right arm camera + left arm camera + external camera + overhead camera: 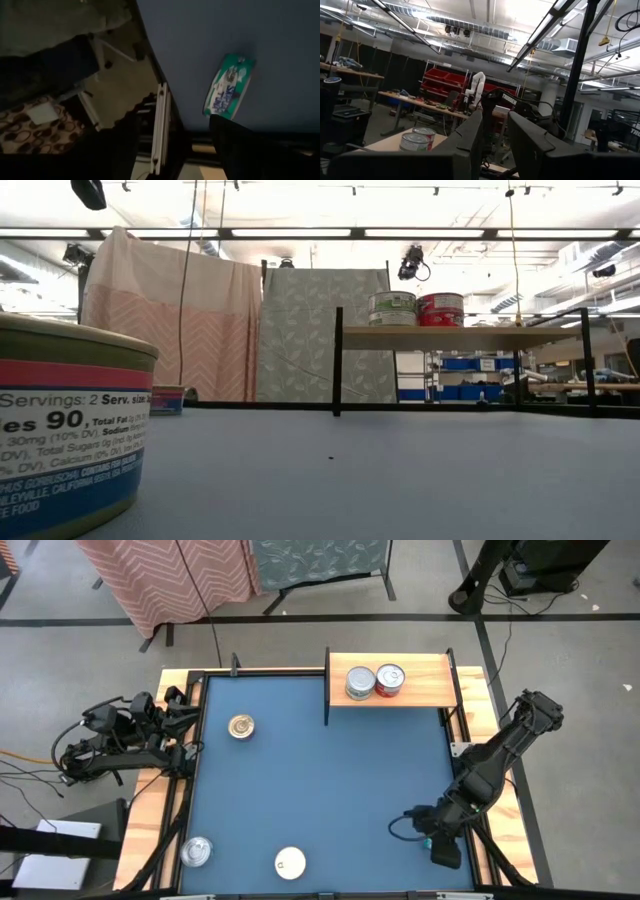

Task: Stack canned seafood by type on shelf
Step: Put the right green-blue tuna can on the shelf

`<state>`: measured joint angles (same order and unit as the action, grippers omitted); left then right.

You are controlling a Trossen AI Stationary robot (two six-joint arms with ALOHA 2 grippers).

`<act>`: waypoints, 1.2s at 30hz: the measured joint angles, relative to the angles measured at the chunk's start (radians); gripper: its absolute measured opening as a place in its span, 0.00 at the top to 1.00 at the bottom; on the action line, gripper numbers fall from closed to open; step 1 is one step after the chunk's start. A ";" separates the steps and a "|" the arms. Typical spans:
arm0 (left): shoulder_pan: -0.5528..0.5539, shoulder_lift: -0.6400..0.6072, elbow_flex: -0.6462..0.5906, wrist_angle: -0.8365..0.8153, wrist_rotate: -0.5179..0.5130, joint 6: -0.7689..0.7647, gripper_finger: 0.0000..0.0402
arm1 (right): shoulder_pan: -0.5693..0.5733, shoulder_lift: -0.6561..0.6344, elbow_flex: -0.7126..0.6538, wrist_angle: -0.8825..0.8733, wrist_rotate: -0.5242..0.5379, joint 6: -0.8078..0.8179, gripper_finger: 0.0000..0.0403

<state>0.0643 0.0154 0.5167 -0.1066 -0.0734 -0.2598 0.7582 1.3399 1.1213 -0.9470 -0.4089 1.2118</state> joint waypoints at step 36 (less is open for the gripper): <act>0.000 0.000 0.000 -0.001 0.000 0.002 0.76 | 0.101 -0.014 -0.241 0.209 0.008 0.157 0.25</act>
<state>0.0641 0.0154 0.5167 -0.1074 -0.0738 -0.2583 0.8593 1.3261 0.8802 -0.7377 -0.4011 1.3687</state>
